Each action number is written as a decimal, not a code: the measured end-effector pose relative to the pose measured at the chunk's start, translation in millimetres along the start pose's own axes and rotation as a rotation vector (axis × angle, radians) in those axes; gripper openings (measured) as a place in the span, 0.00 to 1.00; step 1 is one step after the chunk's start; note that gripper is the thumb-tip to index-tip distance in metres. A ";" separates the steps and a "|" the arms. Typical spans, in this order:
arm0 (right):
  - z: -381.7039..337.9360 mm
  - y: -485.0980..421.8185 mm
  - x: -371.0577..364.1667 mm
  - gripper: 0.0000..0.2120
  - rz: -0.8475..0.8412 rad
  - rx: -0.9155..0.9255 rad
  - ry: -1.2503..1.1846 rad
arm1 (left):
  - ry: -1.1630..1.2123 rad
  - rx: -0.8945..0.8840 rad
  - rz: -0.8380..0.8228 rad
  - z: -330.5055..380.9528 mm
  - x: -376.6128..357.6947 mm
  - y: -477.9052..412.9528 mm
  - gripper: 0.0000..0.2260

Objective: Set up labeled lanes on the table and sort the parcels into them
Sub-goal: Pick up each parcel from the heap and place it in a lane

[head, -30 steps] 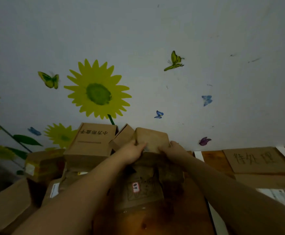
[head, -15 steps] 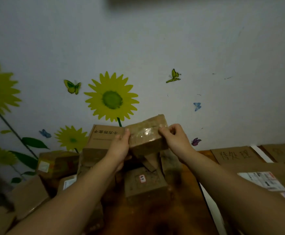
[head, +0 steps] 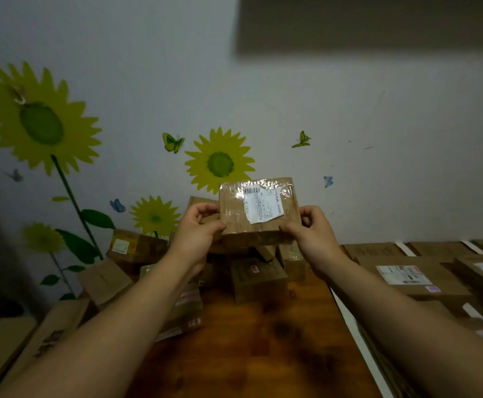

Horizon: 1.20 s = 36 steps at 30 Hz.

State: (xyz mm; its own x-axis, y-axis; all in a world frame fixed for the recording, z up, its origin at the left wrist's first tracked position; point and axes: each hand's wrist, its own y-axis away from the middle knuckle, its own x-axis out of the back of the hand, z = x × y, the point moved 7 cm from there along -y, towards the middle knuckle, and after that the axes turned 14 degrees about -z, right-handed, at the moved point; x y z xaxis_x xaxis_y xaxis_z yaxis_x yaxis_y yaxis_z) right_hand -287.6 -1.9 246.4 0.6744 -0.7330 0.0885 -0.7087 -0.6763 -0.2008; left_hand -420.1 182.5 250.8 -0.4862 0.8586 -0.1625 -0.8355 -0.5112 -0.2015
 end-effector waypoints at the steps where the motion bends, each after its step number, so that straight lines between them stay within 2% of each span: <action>1: -9.0 5.9 1.4 0.14 0.002 0.026 0.004 | 0.014 -0.040 -0.006 8.3 -2.9 5.6 0.16; 6: -48.1 29.8 17.3 0.19 -0.029 0.107 0.060 | -0.010 -0.134 -0.050 34.9 -30.4 21.6 0.24; 10: -63.0 56.4 49.2 0.20 -0.021 0.132 0.164 | -0.049 -0.077 -0.170 31.2 -77.8 25.0 0.22; 13: -53.4 82.3 100.2 0.20 0.031 0.056 0.150 | -0.113 -0.038 -0.320 22.5 -136.7 25.1 0.22; 16: -38.4 117.7 167.9 0.21 0.084 -0.027 0.110 | -0.219 0.031 -0.503 4.6 -219.0 30.8 0.29; 21: -37.3 176.2 291.1 0.15 0.241 -0.004 0.209 | -0.056 0.135 -0.477 -26.9 -342.4 44.5 0.27; 23: -34.8 195.7 333.2 0.22 0.265 -0.004 0.197 | -0.047 0.198 -0.522 -40.2 -389.6 47.0 0.25; 25: -20.6 213.7 368.0 0.34 0.238 -0.069 0.053 | -0.071 0.239 -0.575 -54.4 -432.2 51.4 0.20; 27: -3.5 232.1 398.6 0.34 0.222 -0.165 -0.084 | -0.092 0.294 -0.635 -71.5 -469.6 58.1 0.18; 30: 15.6 255.1 433.4 0.22 0.194 -0.311 -0.101 | -0.069 0.382 -0.588 -100.3 -501.8 64.0 0.13; 33: 35.2 260.0 453.4 0.21 0.137 -0.378 -0.064 | -0.036 0.425 -0.441 -128.3 -515.2 58.0 0.12; 36: 53.5 253.6 465.1 0.23 0.159 -0.391 -0.044 | -0.092 0.400 -0.364 -153.5 -525.9 44.6 0.12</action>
State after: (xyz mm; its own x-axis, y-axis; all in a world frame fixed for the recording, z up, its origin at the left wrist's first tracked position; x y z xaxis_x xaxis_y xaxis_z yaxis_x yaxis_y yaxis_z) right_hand -142.6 -510.5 184.4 0.5528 -0.8322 0.0430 -0.8240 -0.5382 0.1770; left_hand -162.3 -297.7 179.0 -0.1529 0.9863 -0.0618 -0.9774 -0.1417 0.1572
